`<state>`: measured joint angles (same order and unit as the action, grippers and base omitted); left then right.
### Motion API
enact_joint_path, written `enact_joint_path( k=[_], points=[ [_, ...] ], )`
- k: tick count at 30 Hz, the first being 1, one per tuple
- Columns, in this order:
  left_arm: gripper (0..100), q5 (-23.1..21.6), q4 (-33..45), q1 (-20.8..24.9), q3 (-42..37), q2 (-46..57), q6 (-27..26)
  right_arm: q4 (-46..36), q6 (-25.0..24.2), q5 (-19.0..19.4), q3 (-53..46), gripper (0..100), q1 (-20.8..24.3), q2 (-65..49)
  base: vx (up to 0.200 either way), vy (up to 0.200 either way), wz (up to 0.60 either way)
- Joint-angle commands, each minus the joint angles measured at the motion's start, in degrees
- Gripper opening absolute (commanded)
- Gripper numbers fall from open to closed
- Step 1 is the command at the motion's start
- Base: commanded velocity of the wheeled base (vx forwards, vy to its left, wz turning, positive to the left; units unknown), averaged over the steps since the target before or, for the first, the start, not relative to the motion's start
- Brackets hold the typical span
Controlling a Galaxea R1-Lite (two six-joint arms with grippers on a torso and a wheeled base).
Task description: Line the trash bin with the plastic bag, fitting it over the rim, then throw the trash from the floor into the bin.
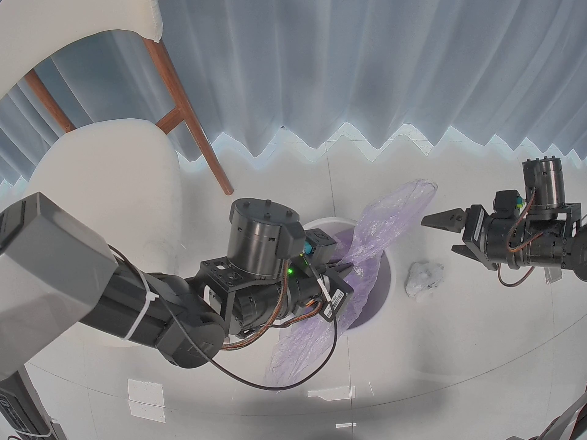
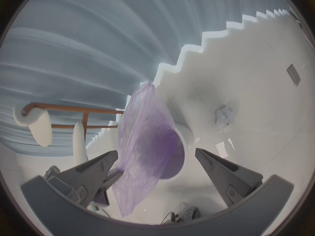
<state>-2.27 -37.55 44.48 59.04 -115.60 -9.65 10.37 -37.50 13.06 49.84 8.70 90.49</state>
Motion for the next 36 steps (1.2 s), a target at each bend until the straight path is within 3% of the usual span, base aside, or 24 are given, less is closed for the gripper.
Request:
enact_joint_path(
  k=[1,14,36],
  points=[
    [0,0.0,-0.1,0.1,-0.1,0.1,0.0,0.5,-0.1,-2.0,4.8,100,-1.0,6.3,0.0,0.0,0.0],
    [0,0.0,-0.1,0.0,-0.2,0.5,0.0,1.5,-0.3,-3.6,11.1,100,-0.8,11.8,0.0,0.0,0.0],
    [0,0.0,-0.1,0.1,-0.2,0.8,0.4,1.3,-0.5,-3.8,10.2,100,3.2,12.6,0.0,0.0,0.0]
  ],
)
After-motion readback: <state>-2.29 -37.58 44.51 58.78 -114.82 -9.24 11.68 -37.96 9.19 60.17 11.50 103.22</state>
